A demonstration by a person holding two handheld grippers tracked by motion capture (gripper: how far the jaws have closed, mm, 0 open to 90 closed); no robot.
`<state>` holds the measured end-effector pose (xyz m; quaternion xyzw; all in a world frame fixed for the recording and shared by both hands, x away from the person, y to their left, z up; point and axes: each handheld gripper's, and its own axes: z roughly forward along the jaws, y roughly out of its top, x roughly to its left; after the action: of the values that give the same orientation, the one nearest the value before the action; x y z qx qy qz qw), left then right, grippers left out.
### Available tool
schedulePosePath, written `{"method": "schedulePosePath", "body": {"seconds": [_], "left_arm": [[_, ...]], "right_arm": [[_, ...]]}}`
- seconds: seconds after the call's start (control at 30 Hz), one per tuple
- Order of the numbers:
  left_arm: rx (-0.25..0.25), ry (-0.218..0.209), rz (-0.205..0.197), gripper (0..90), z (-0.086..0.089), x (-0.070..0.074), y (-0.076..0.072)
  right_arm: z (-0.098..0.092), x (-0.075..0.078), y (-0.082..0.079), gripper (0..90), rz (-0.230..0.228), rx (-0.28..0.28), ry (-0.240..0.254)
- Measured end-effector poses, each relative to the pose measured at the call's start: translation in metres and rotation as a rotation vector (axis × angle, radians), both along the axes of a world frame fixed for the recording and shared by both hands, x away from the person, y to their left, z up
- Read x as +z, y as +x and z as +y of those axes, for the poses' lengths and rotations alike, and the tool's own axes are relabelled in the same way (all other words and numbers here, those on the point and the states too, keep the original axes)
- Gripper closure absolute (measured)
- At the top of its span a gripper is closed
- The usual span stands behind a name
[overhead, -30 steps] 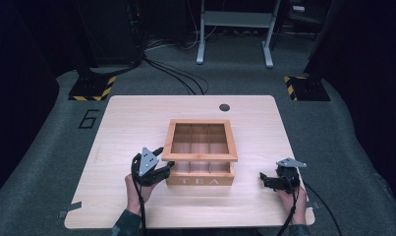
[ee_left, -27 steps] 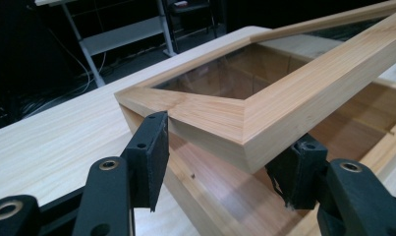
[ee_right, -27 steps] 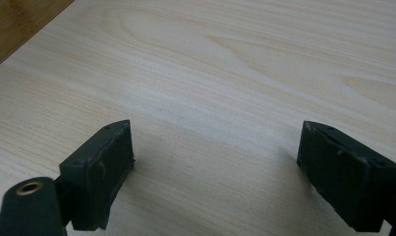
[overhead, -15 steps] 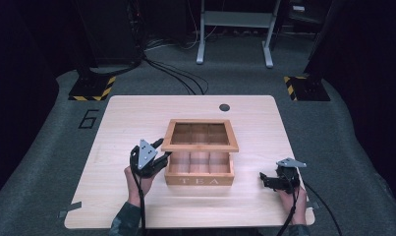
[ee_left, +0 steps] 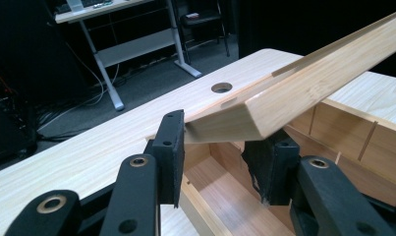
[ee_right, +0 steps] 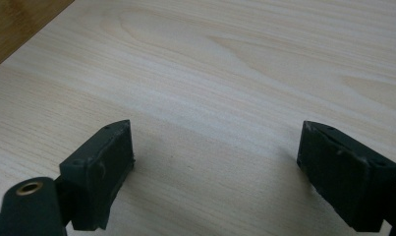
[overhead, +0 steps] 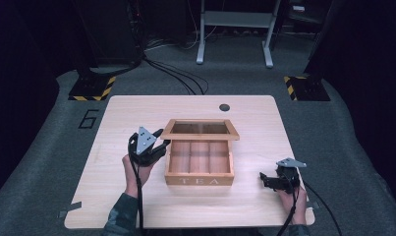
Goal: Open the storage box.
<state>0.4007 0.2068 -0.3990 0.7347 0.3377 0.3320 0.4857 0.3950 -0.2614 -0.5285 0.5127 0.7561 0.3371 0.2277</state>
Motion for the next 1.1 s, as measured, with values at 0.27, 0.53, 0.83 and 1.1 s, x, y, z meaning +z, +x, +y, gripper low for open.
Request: {"method": "schedulePosePath", "body": {"seconds": [0.27,0.53,0.83,1.1], "left_arm": [[-0.011,-0.005,0.027,60.7,0.002,0.013,0.011],[-0.026,-0.006,0.05,61.3,0.004,0.024,0.022],[-0.053,-0.005,0.091,62.3,0.008,0.039,0.038],[-0.066,-0.002,0.11,62.6,0.009,0.049,0.05]], "right_arm": [[0.0,0.0,0.0,13.2,0.0,-0.003,0.003],[0.0,0.0,0.0,13.2,0.0,-0.003,0.003],[0.0,0.0,0.0,13.2,0.001,-0.004,0.005],[0.0,0.0,0.0,13.2,0.001,-0.004,0.005]]}}
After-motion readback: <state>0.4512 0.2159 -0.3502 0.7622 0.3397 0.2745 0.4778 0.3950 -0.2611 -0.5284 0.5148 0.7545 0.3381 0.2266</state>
